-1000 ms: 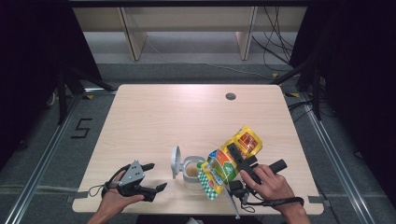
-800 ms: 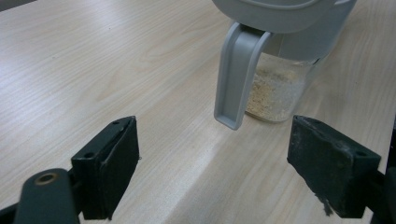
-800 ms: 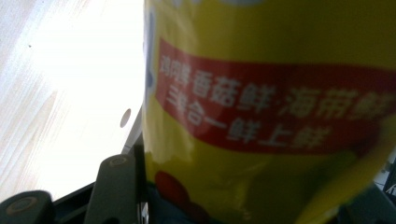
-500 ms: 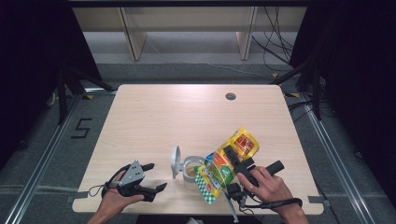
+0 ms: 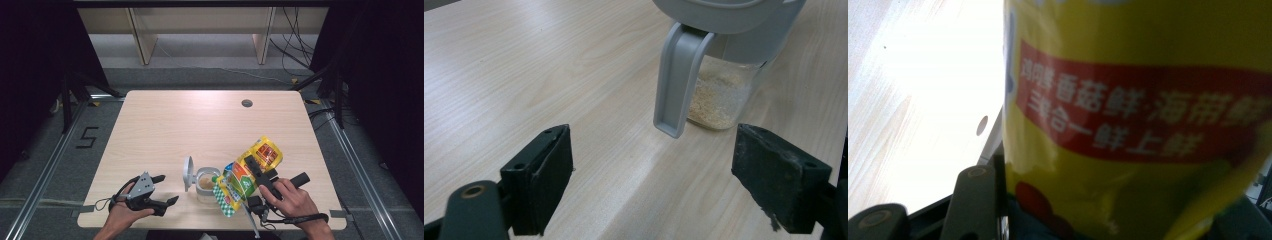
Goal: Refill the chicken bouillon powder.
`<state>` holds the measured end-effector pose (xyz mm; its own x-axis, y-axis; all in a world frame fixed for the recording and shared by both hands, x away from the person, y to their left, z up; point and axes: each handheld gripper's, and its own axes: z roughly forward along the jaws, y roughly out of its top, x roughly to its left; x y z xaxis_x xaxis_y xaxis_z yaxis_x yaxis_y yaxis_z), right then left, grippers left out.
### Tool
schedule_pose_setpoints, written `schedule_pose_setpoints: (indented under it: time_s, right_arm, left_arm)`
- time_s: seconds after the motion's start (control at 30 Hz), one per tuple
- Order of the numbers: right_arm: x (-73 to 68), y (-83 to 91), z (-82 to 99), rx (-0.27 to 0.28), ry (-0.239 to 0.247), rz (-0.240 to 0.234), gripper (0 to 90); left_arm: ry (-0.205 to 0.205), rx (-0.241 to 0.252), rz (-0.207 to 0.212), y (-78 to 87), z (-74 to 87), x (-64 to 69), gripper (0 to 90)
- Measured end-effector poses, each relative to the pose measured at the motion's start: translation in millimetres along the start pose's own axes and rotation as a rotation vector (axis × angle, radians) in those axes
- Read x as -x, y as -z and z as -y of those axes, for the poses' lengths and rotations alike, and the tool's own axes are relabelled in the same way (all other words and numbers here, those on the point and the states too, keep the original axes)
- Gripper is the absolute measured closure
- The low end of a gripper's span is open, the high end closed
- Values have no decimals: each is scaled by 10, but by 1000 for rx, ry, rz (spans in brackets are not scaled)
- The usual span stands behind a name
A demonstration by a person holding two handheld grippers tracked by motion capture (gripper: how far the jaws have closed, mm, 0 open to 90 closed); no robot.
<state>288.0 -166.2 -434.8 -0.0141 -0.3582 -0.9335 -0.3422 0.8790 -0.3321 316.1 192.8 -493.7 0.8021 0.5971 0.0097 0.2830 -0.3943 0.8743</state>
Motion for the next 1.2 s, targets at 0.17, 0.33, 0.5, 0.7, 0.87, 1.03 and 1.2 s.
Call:
schedule_pose_setpoints:
  time_s: [0.17, 0.33, 0.5, 0.7, 0.87, 1.03, 1.2]
  right_arm:
    - [12, 23, -5, -4, 16, -3, 480]
    - [14, 33, 1, 8, 16, 7, 480]
    - [11, 37, 6, 2, 3, -10, 480]
    - [31, 43, 14, 0, 16, -2, 481]
    - [18, 38, -11, 7, 7, -6, 481]
    - [17, 24, -25, 13, 24, -6, 481]
    - [9, 30, 15, -7, -4, -13, 481]
  left_arm:
    - [1, 2, 0, 0, 1, 0, 163]
    - [0, -2, -6, -9, 4, 6, 163]
    - [0, -2, -8, -5, 3, 4, 163]
    - [-1, -1, -6, -8, 2, 6, 163]
    - [15, -3, -10, -10, 8, 15, 163]
    - [-2, -2, -5, -12, 3, 6, 163]
    - [4, -3, -6, -10, 4, 8, 163]
